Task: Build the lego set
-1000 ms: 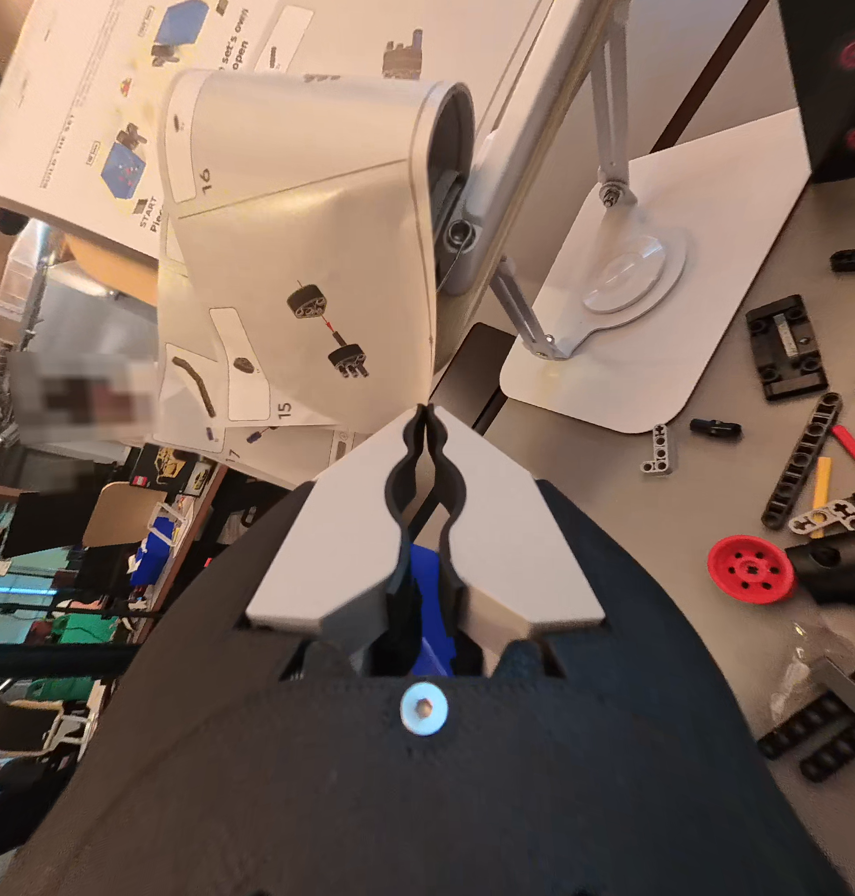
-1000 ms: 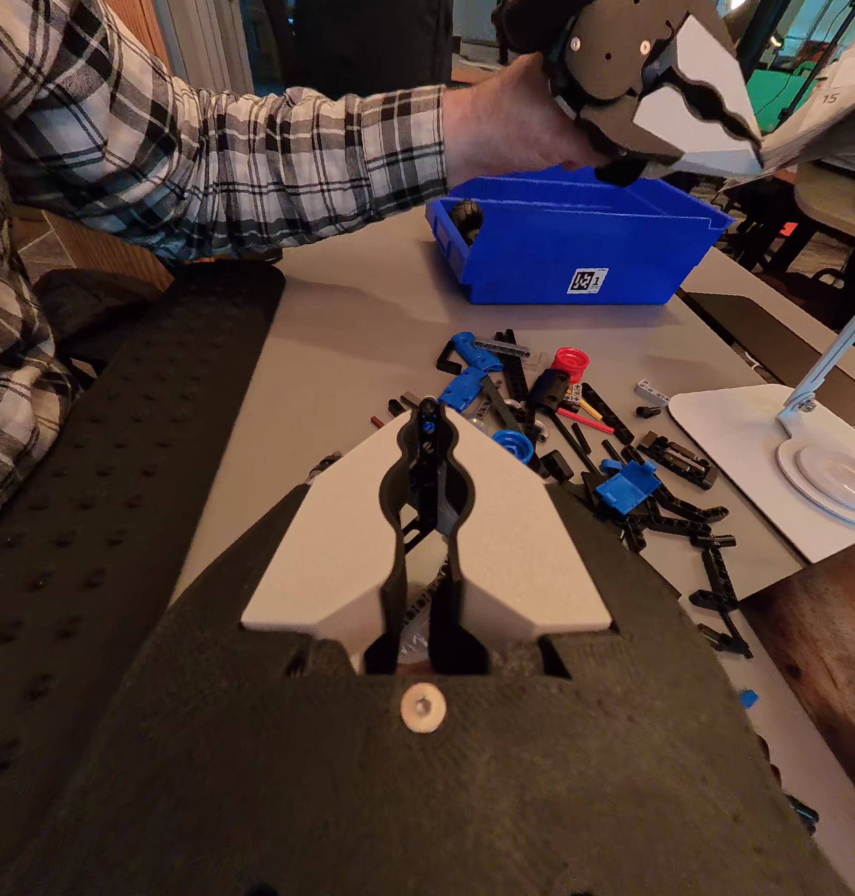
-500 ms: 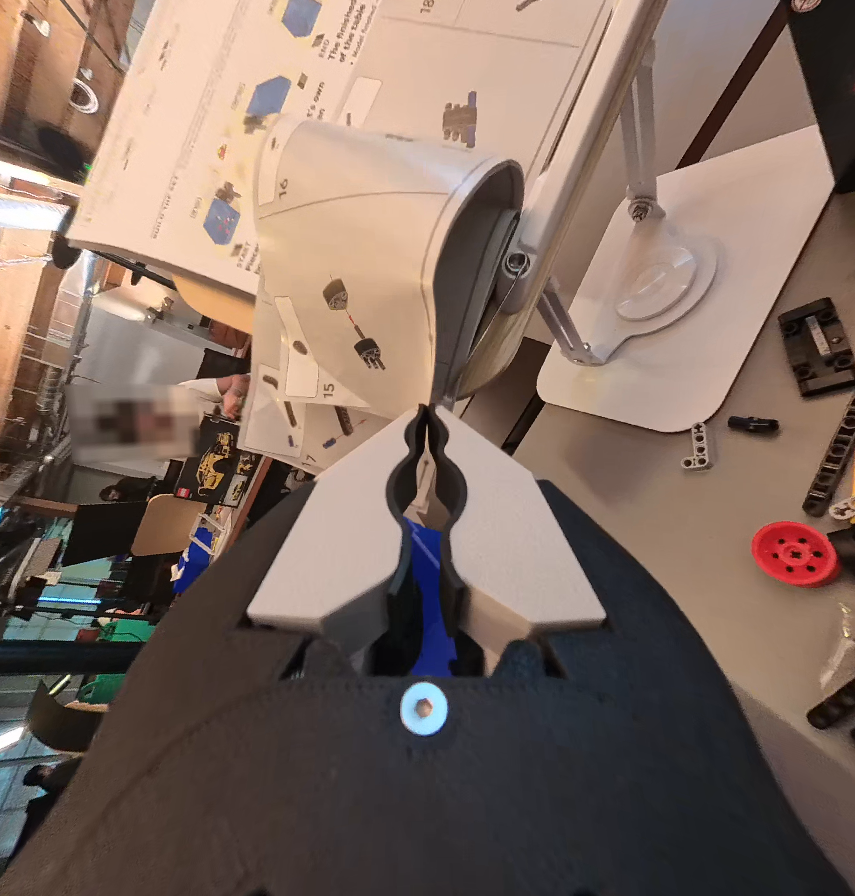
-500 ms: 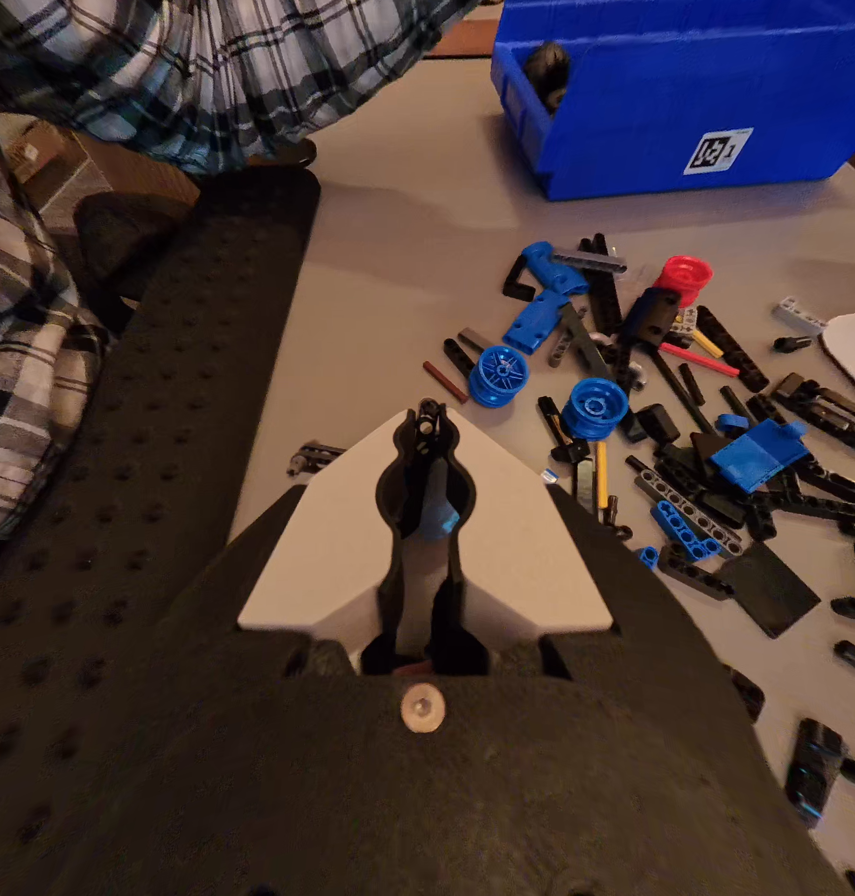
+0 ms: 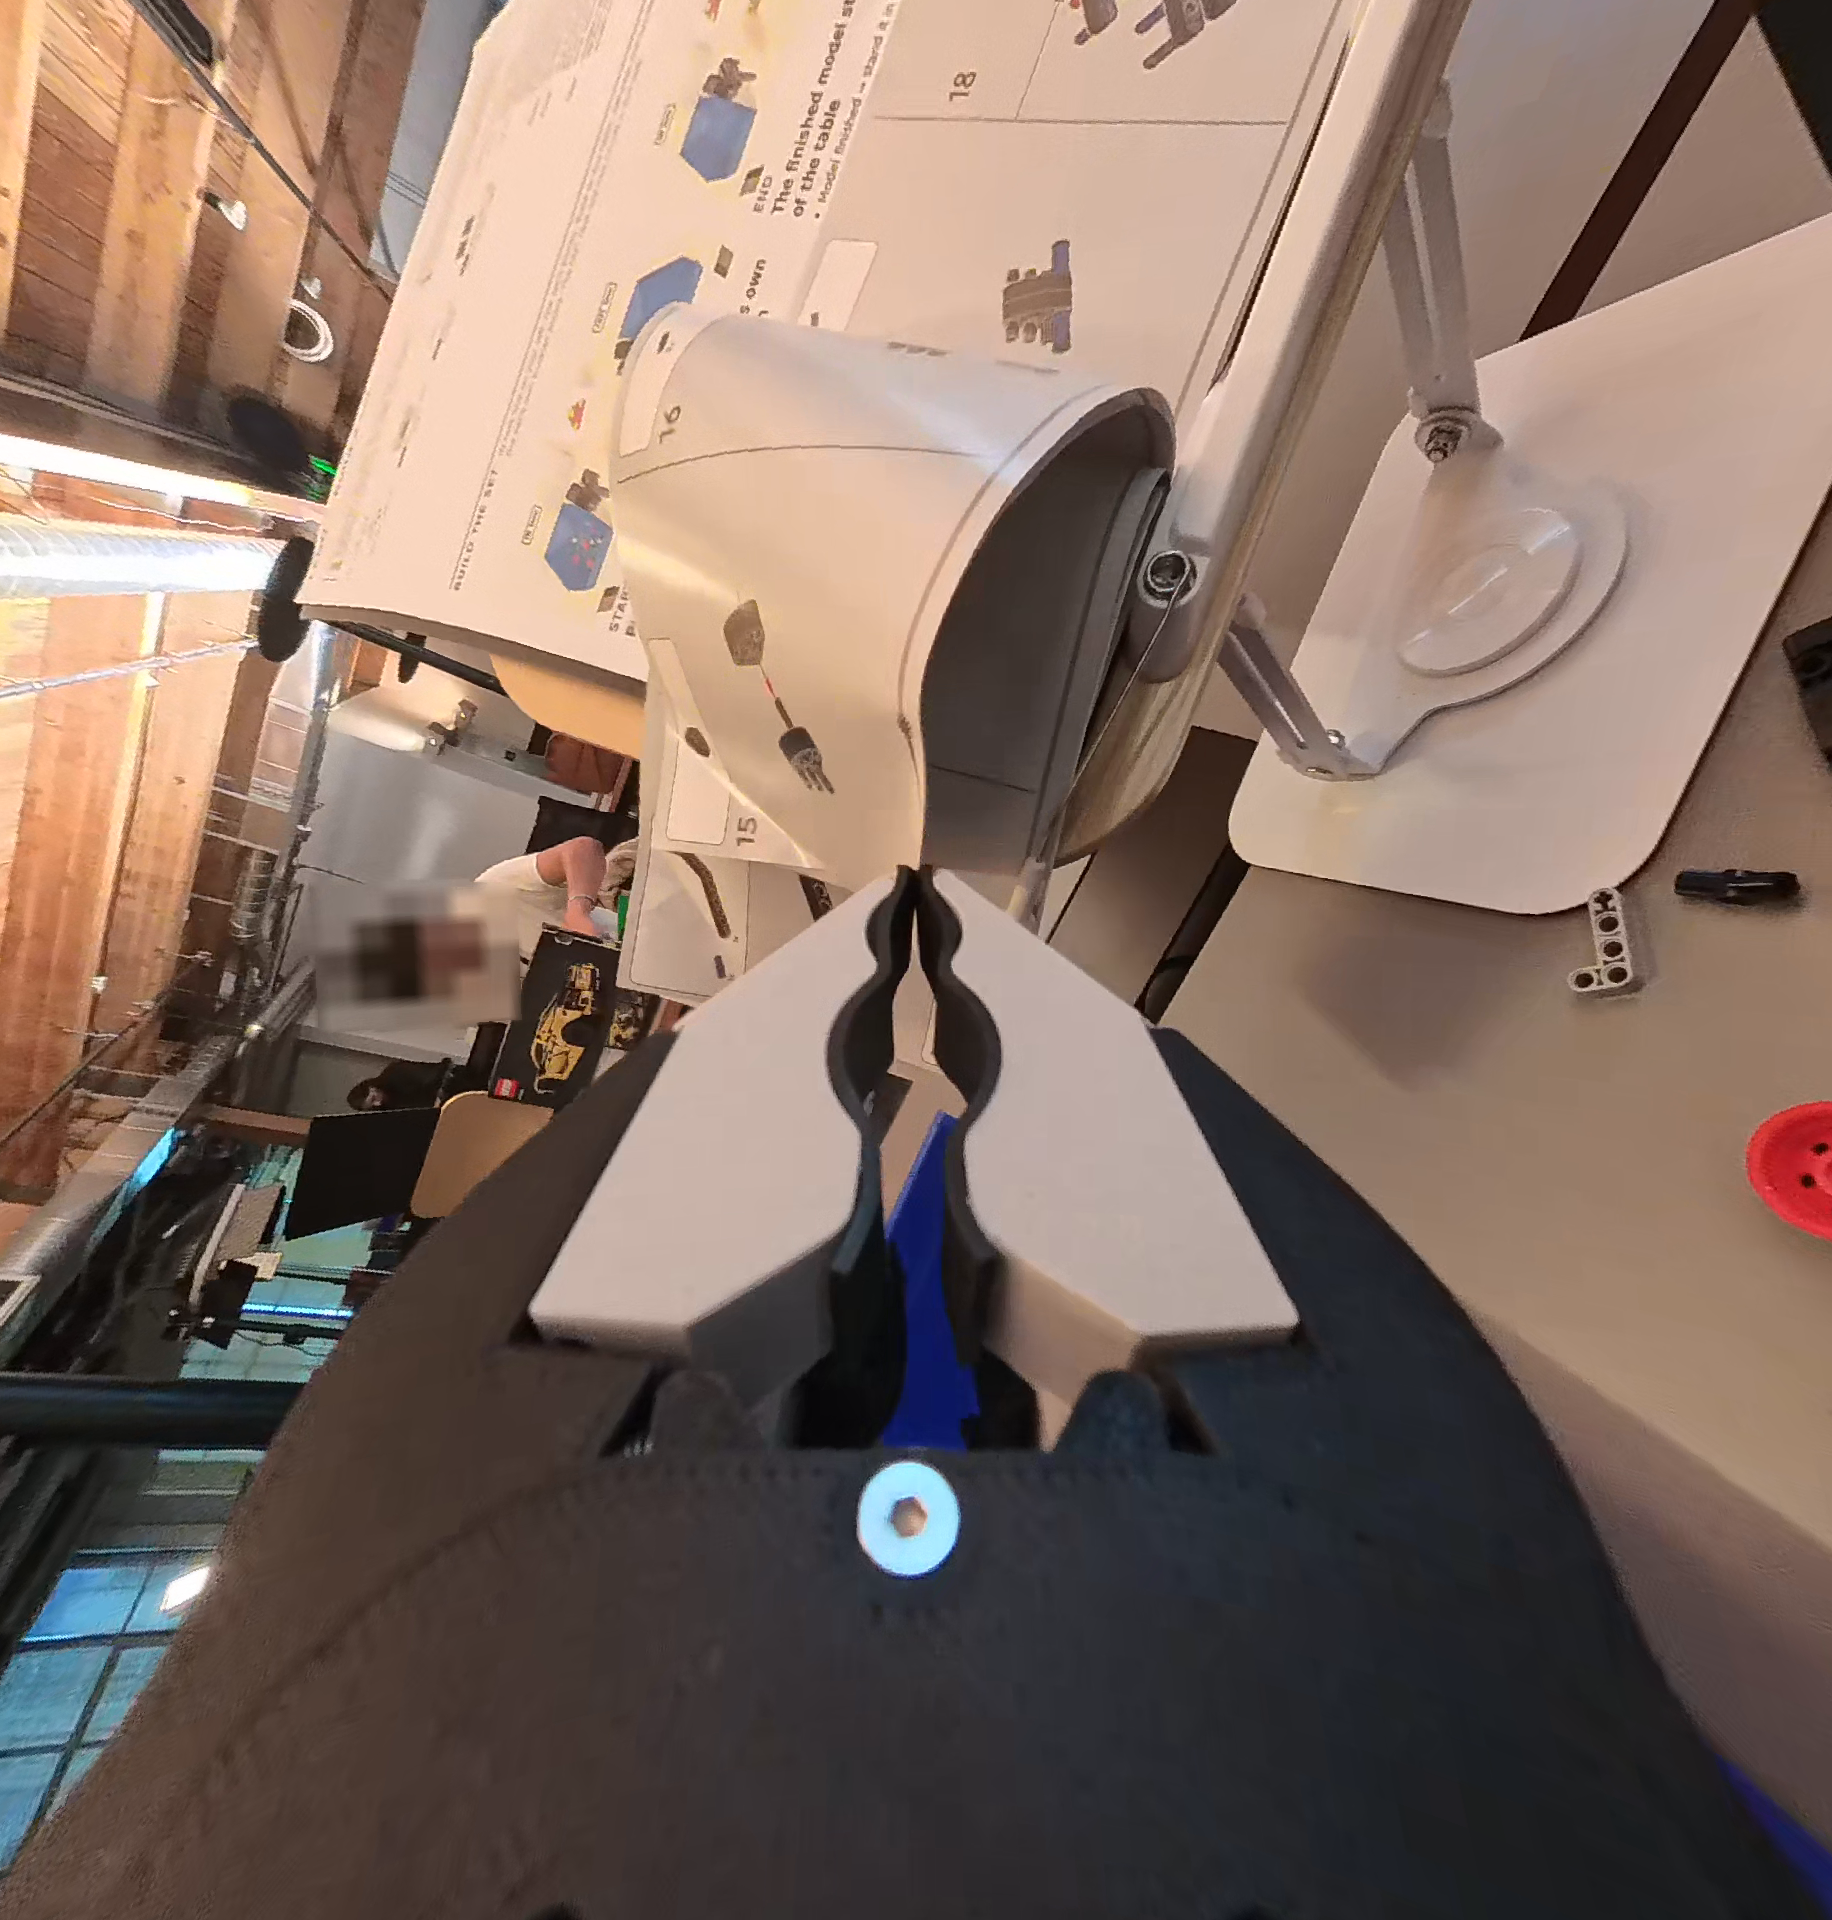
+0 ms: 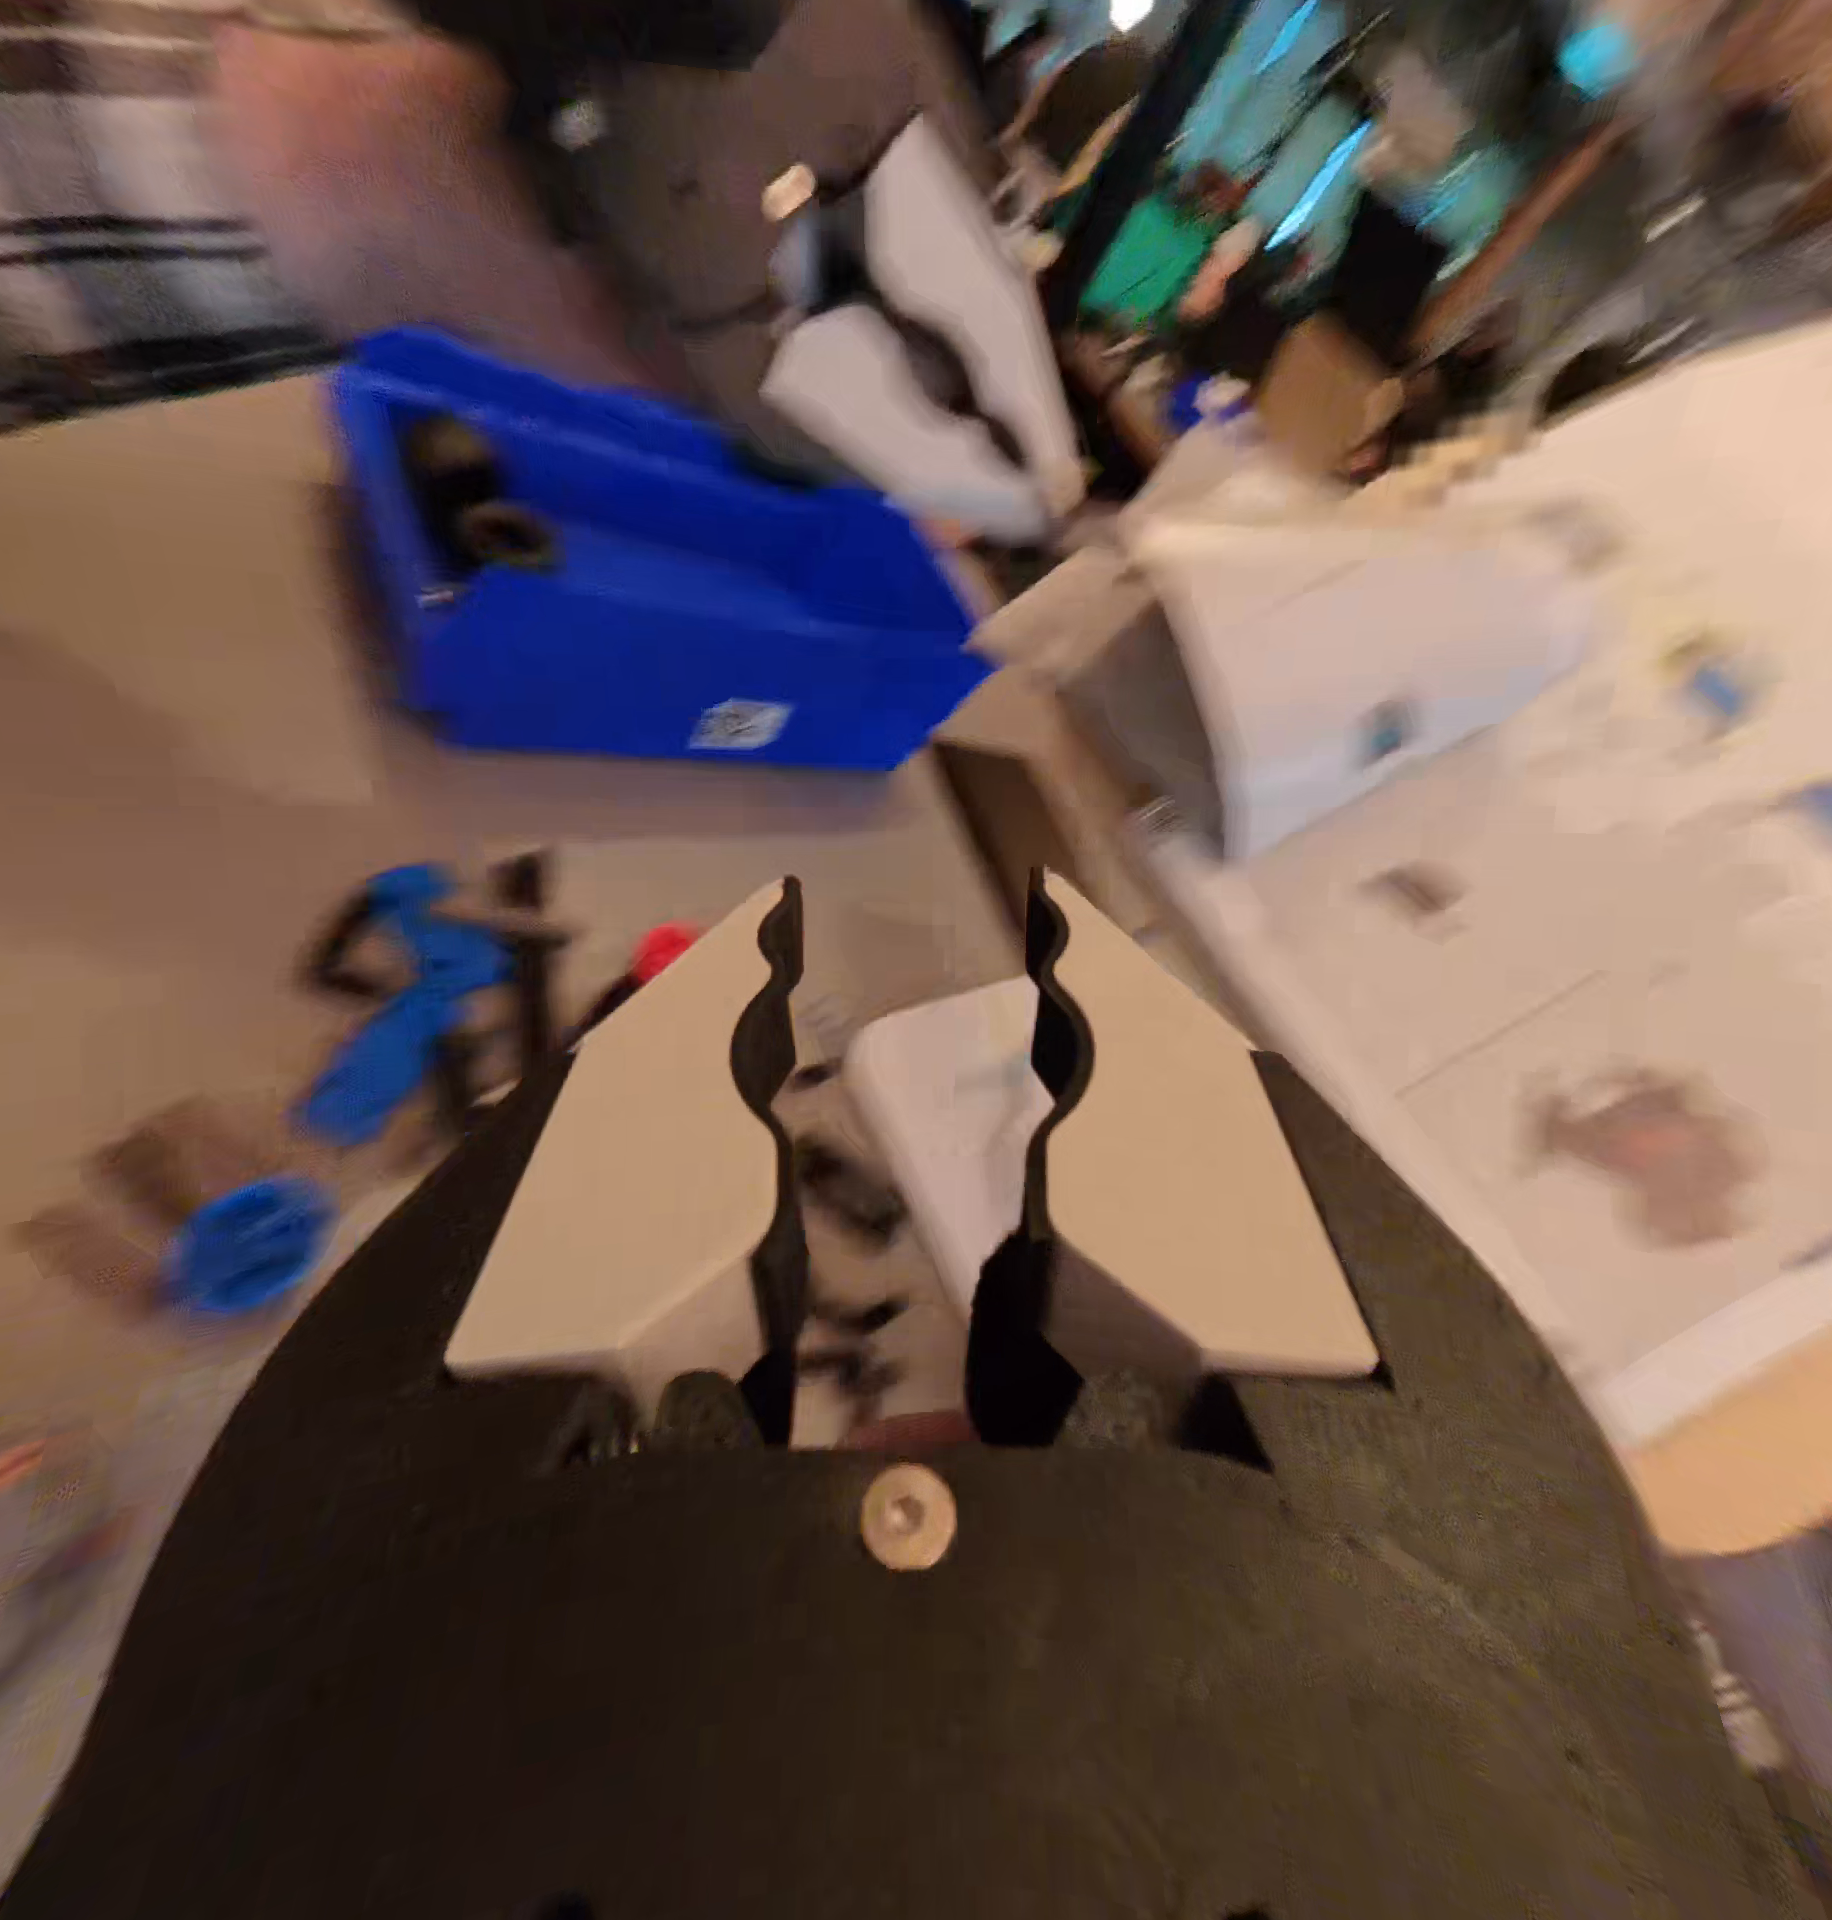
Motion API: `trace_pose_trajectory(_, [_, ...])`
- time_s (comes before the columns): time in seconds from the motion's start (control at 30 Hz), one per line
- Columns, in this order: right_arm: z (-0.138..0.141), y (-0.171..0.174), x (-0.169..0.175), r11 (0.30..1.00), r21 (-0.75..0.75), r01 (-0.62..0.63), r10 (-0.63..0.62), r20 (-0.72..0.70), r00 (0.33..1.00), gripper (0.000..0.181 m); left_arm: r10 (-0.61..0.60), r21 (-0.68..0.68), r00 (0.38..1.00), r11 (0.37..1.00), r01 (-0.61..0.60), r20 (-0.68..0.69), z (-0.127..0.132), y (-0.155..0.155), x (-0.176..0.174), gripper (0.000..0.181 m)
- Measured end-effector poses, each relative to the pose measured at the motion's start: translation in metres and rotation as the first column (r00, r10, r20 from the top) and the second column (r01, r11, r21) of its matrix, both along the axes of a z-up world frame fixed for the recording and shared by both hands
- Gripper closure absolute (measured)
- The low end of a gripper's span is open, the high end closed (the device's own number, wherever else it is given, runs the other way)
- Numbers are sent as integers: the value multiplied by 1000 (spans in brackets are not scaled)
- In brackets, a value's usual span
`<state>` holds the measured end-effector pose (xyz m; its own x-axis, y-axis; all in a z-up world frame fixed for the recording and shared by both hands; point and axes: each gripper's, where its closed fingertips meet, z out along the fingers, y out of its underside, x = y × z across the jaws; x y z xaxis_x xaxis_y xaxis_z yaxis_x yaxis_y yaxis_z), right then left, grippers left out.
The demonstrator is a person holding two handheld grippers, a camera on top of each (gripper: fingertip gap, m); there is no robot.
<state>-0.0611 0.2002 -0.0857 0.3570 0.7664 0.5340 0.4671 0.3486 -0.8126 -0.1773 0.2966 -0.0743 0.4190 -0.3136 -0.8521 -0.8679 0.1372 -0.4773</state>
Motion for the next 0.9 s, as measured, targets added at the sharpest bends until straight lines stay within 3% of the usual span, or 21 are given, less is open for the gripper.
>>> trace_pose_trajectory(0.07, [32, 30, -20, 987, 154, 57, -53, -28, 998, 142, 4, 23, 1000, 1000, -3, -2, 4, 1, 0, 181])
trace_pose_trajectory(0.17, [60, 66, -49, 960, 256, 115, -104, -55, 993, 141, 1, 45, 1000, 999, 0, -12, 7, 1, 1, 181])
trace_pose_trajectory(0.3, [55, 111, -68, 934, 311, 176, -191, 20, 981, 149, -11, 75, 1000, 997, 13, -29, 10, 2, 2, 181])
trace_pose_trajectory(0.37, [51, 124, -69, 929, 315, 195, -213, 24, 977, 178, -22, 88, 1000, 996, 23, -22, 11, 3, 4, 181])
trace_pose_trajectory(0.57, [52, 133, -57, 927, 304, 221, -246, 46, 968, 181, -30, 127, 1000, 991, 29, 7, 20, 7, 7, 181])
trace_pose_trajectory(0.67, [57, 127, -58, 947, 267, 180, -198, 39, 979, 181, -47, 142, 998, 989, 41, 39, 27, 5, 11, 181])
trace_pose_trajectory(0.7, [59, 124, -61, 952, 261, 158, -176, 46, 983, 176, -47, 148, 998, 988, 41, 36, 28, 6, 13, 181])
trace_pose_trajectory(0.77, [57, 116, -69, 963, 255, 88, -115, 92, 989, 147, -50, 155, 998, 987, 46, 23, 30, 6, 16, 181])
trace_pose_trajectory(0.9, [57, 111, -83, 959, 282, 30, -75, 151, 986, 143, -63, 157, 998, 986, 61, 6, 33, 6, 20, 181])
